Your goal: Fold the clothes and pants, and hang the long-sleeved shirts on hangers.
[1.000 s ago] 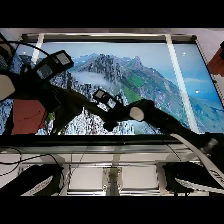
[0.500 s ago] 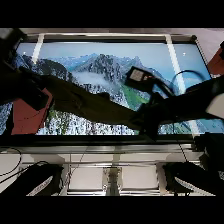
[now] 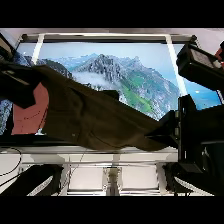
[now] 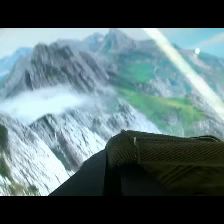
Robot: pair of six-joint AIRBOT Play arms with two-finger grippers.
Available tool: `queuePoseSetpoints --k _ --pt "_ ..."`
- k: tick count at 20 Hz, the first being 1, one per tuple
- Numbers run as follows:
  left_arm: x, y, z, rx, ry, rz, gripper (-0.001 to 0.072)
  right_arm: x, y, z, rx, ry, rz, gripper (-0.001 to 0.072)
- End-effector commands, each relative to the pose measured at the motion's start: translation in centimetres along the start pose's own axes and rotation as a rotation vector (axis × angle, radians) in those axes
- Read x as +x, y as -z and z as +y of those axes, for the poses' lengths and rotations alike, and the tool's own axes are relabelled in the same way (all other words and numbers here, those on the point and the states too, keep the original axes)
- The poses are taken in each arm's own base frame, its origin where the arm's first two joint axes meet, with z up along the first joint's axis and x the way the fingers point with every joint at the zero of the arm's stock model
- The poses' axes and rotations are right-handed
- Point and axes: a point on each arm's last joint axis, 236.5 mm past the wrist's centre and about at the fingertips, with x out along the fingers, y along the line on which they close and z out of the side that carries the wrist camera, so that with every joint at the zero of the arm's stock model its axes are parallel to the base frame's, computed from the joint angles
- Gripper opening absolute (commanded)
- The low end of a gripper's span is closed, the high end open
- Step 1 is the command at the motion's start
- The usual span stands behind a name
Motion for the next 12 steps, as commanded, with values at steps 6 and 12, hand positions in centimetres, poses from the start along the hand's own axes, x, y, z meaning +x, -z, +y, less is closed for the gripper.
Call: queuePoseSetpoints --k 6,12 --pt "9.7 7.5 4.3 -0.056 -0.115 0.449 0.0036 3.8 0.2 -6.6 0.106 0.142 0.147 0.0015" --pt "16.0 7.0 9.7 -0.009 -0.219 0.414 0.0035 8.4 3.2 -19.6 0.285 0.341 0.358 0.0016"
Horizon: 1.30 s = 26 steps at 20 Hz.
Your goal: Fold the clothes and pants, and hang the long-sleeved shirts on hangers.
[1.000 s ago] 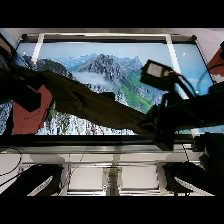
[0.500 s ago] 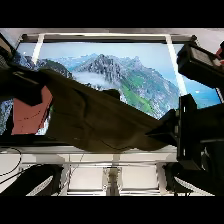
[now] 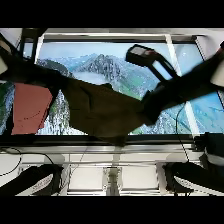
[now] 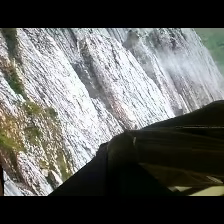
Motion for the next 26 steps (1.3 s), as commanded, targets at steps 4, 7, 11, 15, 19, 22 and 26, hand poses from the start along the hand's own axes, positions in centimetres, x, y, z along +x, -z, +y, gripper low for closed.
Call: queuePoseSetpoints --k 4,7,11,15,19,22,26 --pt "6.5 -4.4 5.4 0.129 -0.194 -0.143 0.0035 4.4 -2.4 -15.5 0.2 0.279 -0.033 0.0015" --pt "10.1 -5.7 6.1 0.166 -0.233 -0.195 0.0034 5.3 -7.3 -19.4 0.202 0.355 -0.23 0.0015" --pt "12.4 -7.1 9.1 0.195 -0.369 -0.219 0.0034 8.8 -10.4 -22.0 0.193 0.378 -0.301 0.0016" --pt "14.8 -6.0 12.0 0.213 -0.436 -0.148 0.0034 14.6 -8.1 -22.1 0.205 0.302 -0.14 0.0017" --pt "16.7 -2.6 13.0 0.337 -0.441 -0.009 0.0034 17.9 -5.9 -20.5 0.164 0.234 -0.025 0.0017" --pt "18.1 1.9 13.6 0.39 -0.426 0.12 0.0034 20.2 -3.3 -18.4 0.161 0.157 0.076 0.0017" --pt "18.1 8.4 13.3 0.449 -0.393 0.229 0.0034 22.8 -0.3 -15.5 0.152 0.079 0.188 0.0017"
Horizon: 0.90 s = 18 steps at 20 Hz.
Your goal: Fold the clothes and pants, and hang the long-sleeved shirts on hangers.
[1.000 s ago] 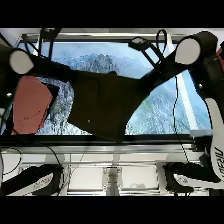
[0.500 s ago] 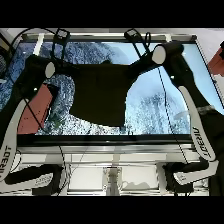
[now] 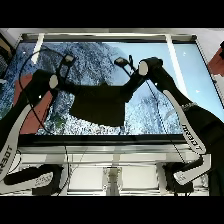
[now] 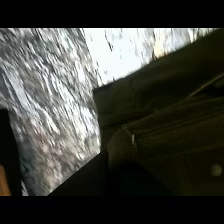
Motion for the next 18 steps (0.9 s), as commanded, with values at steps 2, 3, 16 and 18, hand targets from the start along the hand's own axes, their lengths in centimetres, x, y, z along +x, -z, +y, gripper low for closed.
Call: queuePoseSetpoints --k 2,3,16,18 --pt "-1.1 7.1 5.2 0.32 -0.244 0.152 0.0034 2.2 3.6 3.8 -0.046 -0.08 0.146 0.0018" --pt "-1.6 7.9 5.0 0.334 -0.243 0.154 0.0035 2.2 4.0 4.9 -0.062 -0.1 0.17 0.0018" --pt "-4.9 12.8 2.1 0.377 -0.098 0.263 0.0162 -1.4 9.0 15.8 -0.121 -0.455 0.408 0.0198" --pt "-5.3 13.1 0.8 0.399 -0.039 0.26 0.0169 -2.2 9.7 16.6 -0.126 -0.497 0.44 0.02"
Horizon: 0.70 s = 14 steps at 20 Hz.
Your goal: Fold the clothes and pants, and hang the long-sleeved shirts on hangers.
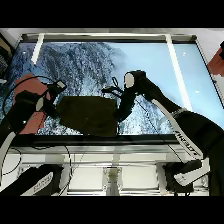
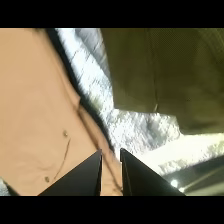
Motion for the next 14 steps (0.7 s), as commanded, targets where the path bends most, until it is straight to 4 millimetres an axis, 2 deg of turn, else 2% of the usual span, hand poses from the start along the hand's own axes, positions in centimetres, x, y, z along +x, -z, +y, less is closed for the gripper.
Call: queuePoseSetpoints --k 1,3,4,5,6,7,9,11,13,14 --pt "-0.8 0.5 -2.0 0.054 0.082 0.002 0.017 -0.1 1.1 2.2 -0.015 -0.087 0.049 0.02" --pt "-1.4 0.3 -2.1 0.042 0.087 -0.022 0.0171 -0.1 0.3 1.8 -0.008 -0.079 0.012 0.0207" --pt "-1.6 0.3 -2.0 0.04 0.083 -0.027 0.0171 -0.2 -0.7 1.8 0.007 -0.079 -0.034 0.021" --pt "-1.6 0.5 -1.7 0.034 0.072 -0.021 0.0171 -0.2 -2.2 1.7 0.042 -0.077 -0.093 0.0268" --pt "-1.4 0.9 -1.0 -0.007 0.052 -0.007 0.0171 -0.4 -3.8 1.4 0.102 -0.07 -0.158 0.0471" --pt "-1.3 1.5 -0.1 -0.076 0.025 0.011 0.0171 -0.4 -5.1 1.3 0.147 -0.071 -0.21 0.055" --pt "-1.0 3.3 1.8 -0.213 -0.014 0.05 0.0172 0.5 -6.7 0.4 0.24 -0.067 -0.279 0.0541" --pt "-0.5 5.2 3.0 -0.324 -0.011 0.076 0.0171 2.5 -6.9 -0.7 0.31 -0.067 -0.294 0.0537" --pt "-0.1 6.5 3.8 -0.428 0.009 0.072 0.0171 4.6 -7.0 -2.1 0.373 -0.057 -0.32 0.0442" --pt "0.1 6.7 4.0 -0.481 0.028 0.06 0.0171 5.5 -7.2 -2.8 0.408 -0.051 -0.343 0.0442"
